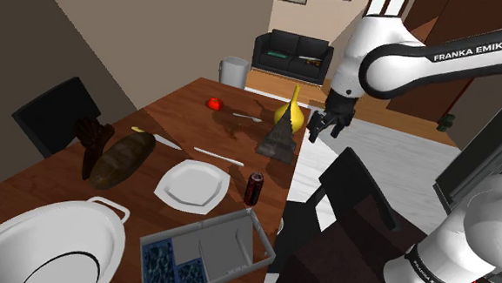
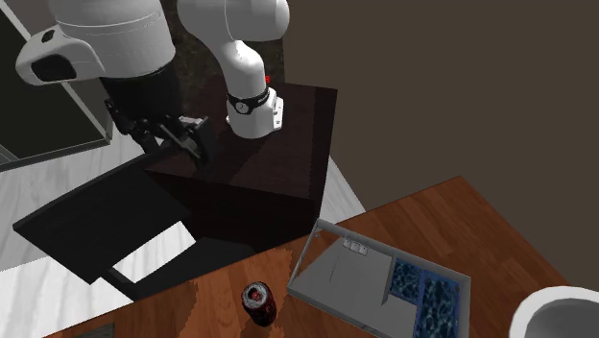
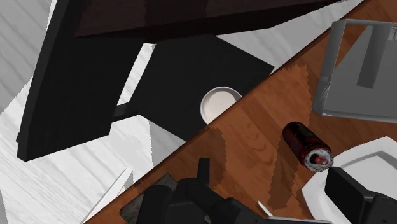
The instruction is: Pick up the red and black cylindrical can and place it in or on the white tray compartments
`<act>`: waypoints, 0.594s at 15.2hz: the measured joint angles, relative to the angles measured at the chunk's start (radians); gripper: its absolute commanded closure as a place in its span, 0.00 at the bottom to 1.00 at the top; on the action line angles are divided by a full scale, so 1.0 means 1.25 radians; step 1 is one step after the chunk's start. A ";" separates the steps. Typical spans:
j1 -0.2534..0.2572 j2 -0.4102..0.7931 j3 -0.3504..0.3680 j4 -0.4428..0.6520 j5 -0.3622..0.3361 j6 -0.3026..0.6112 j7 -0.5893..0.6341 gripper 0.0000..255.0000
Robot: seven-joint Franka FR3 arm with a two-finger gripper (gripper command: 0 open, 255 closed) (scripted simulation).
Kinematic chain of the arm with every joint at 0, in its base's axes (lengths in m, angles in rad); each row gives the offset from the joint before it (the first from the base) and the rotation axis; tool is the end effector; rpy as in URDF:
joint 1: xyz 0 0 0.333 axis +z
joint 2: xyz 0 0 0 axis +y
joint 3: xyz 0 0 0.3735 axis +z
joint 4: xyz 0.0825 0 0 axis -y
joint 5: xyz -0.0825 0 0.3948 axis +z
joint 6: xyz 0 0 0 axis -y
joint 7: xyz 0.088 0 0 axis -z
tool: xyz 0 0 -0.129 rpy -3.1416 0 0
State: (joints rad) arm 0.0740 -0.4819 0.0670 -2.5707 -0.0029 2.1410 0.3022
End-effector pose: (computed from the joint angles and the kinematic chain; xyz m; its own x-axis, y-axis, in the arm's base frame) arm 0.3747 0.0539 0.4538 0.9845 -0.1650 0.0588 -0.1662 -0.9859 0.0168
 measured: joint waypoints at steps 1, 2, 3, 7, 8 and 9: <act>0.004 0.025 0.008 0.000 0.002 0.024 0.009 0.00; 0.007 0.047 0.013 0.000 0.004 0.046 0.015 0.00; 0.010 0.072 0.020 -0.004 0.005 0.074 0.021 0.00; 0.021 0.192 0.048 0.014 0.002 0.172 0.056 0.00; 0.024 0.220 0.055 0.025 0.000 0.188 0.067 0.00; 0.026 0.252 0.062 0.037 -0.005 0.208 0.077 0.00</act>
State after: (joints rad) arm 0.1071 -0.1663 0.1447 -2.5246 -0.0085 2.4008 0.3989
